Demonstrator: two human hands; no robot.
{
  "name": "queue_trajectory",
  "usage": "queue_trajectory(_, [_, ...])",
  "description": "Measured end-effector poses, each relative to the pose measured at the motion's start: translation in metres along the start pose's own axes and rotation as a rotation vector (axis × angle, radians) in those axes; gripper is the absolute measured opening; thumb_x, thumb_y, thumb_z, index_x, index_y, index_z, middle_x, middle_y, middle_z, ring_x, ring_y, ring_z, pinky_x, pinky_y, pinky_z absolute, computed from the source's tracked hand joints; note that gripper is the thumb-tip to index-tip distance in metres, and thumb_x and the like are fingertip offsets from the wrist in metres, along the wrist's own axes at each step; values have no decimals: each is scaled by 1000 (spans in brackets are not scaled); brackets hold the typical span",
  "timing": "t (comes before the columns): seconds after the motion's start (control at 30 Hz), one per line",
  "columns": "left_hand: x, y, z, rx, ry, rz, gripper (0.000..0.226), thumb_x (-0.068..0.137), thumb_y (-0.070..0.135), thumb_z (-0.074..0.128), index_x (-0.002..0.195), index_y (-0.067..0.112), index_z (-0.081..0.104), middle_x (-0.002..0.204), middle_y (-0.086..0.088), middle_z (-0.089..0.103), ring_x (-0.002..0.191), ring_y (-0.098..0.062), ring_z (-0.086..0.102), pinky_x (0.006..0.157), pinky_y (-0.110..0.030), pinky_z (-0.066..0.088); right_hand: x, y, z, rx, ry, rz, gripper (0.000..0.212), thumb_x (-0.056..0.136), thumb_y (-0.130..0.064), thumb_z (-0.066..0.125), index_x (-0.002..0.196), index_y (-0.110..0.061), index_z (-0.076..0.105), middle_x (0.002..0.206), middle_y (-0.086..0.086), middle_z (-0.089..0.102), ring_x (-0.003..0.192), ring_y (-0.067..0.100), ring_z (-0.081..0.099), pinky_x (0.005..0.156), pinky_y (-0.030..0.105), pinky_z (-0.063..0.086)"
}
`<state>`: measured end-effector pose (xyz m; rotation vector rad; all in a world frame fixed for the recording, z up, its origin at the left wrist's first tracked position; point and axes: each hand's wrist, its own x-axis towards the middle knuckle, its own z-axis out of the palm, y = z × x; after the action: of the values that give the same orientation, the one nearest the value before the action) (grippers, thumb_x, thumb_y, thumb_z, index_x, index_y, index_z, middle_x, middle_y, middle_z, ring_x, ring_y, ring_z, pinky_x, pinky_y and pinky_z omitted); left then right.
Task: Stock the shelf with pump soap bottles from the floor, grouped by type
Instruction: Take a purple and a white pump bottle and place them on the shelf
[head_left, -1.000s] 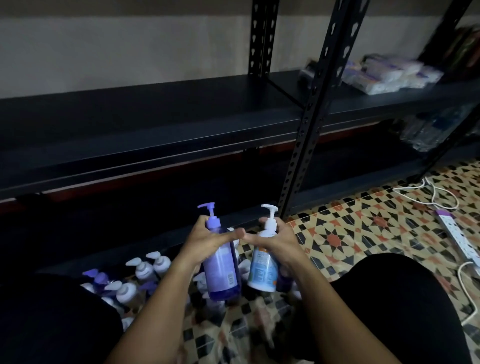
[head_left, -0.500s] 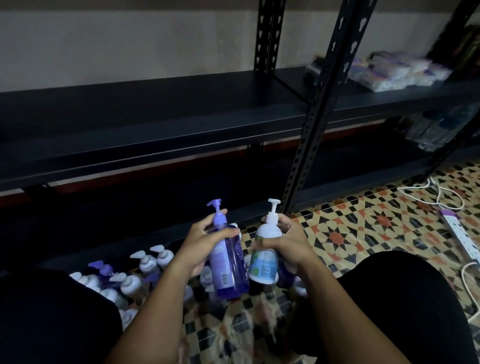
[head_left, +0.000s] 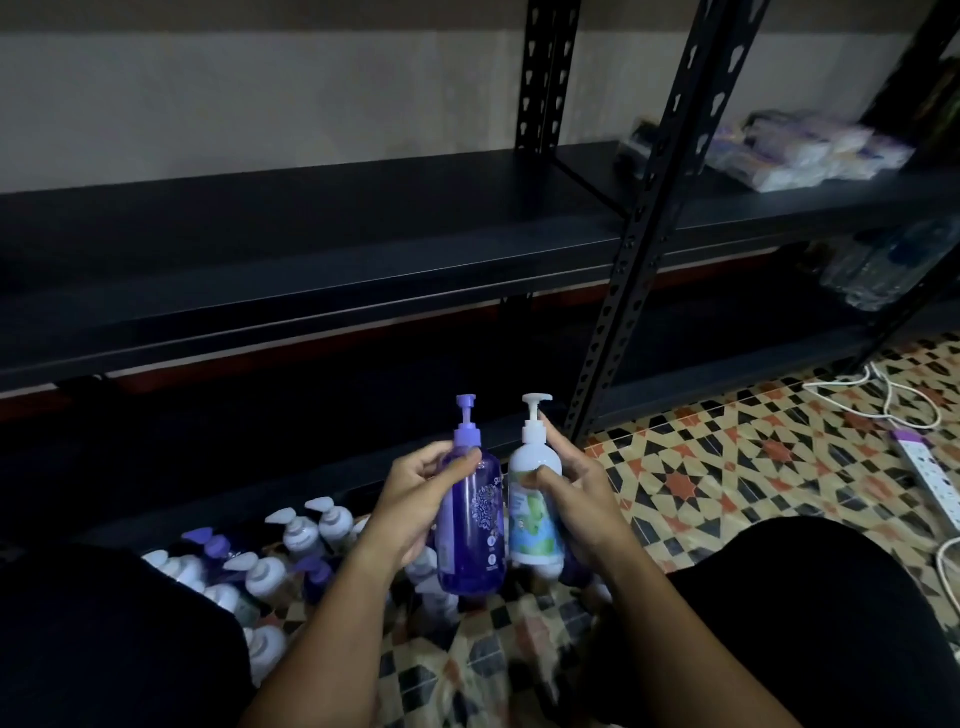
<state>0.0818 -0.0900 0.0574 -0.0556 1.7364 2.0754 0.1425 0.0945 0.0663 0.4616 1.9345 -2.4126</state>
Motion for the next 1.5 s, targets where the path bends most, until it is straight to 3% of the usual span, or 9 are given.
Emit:
queue_trajectory(0.13, [5, -13, 3, 13, 121, 52, 24, 101, 30, 60, 84, 17, 71, 76, -13, 66, 70, -27, 63, 75, -43, 49, 0, -3, -2, 47, 16, 37, 66, 96, -1, 51, 145, -45, 52, 103, 12, 76, 71, 25, 70, 63, 36, 58])
queue_trajectory(0.27, [3, -10, 2, -16, 99, 57, 39, 90, 42, 76, 95, 5, 66, 77, -10, 70, 66, -24, 68, 67, -35, 55, 1, 1, -5, 48, 3, 56, 53, 99, -10, 47, 139, -43, 58, 102, 16, 68, 71, 26, 66, 62, 39, 57])
queue_trajectory(0.33, [2, -5, 3, -29, 68, 37, 60, 67, 46, 87, 104, 4, 65, 85, -12, 74, 71, -24, 72, 67, -36, 58, -1, 1, -5, 28, -9, 39, 41, 95, -19, 65, 131, -37, 60, 94, 16, 66, 71, 27, 67, 61, 39, 57])
queue_trajectory(0.47, [3, 0, 5, -113, 73, -1, 69, 53, 19, 101, 108, 9, 60, 86, -10, 72, 69, -26, 73, 63, -36, 59, -2, 1, -5, -78, 77, 29, 77, 67, -6, 93, 126, -28, 50, 100, 13, 68, 73, 24, 70, 64, 37, 60])
queue_trajectory(0.67, [6, 3, -3, -141, 106, 81, 43, 68, 23, 91, 103, 6, 73, 83, -11, 75, 71, -23, 72, 66, -32, 58, -3, 2, -10, -99, 212, -77, 60, 66, -1, 93, 113, -17, 59, 100, 12, 70, 74, 22, 71, 64, 35, 60])
queue_trajectory(0.97, [2, 13, 4, -45, -7, 95, 31, 100, 41, 57, 115, 16, 69, 93, -5, 70, 86, -21, 65, 78, -31, 52, -4, -4, -9, -130, 30, -87, 44, 82, -31, 73, 123, -31, 60, 95, 5, 70, 84, 28, 69, 76, 44, 60])
queue_trajectory(1.17, [9, 10, 7, 50, 24, 158, 99, 33, 53, 104, 120, 27, 63, 105, -7, 77, 93, -27, 75, 83, -43, 62, 1, -9, -7, -226, 94, -200, 68, 72, 6, 84, 124, -22, 50, 91, 3, 62, 70, 9, 64, 63, 28, 56])
queue_trajectory(1.3, [13, 13, 7, 51, 53, 187, 96, 36, 24, 106, 119, 32, 58, 109, -9, 74, 96, -30, 75, 85, -52, 63, 7, -9, -4, -243, 162, -252, 71, 62, 8, 84, 116, -24, 51, 91, 7, 62, 66, 10, 62, 61, 30, 56])
queue_trajectory(1.5, [7, 46, 14, 117, 92, 395, 80, 42, 30, 99, 115, 20, 69, 102, -6, 78, 93, -25, 76, 84, -39, 63, 13, -21, 3, -176, 219, -404, 59, 71, 6, 87, 118, -23, 65, 90, 1, 71, 76, 14, 67, 70, 31, 59])
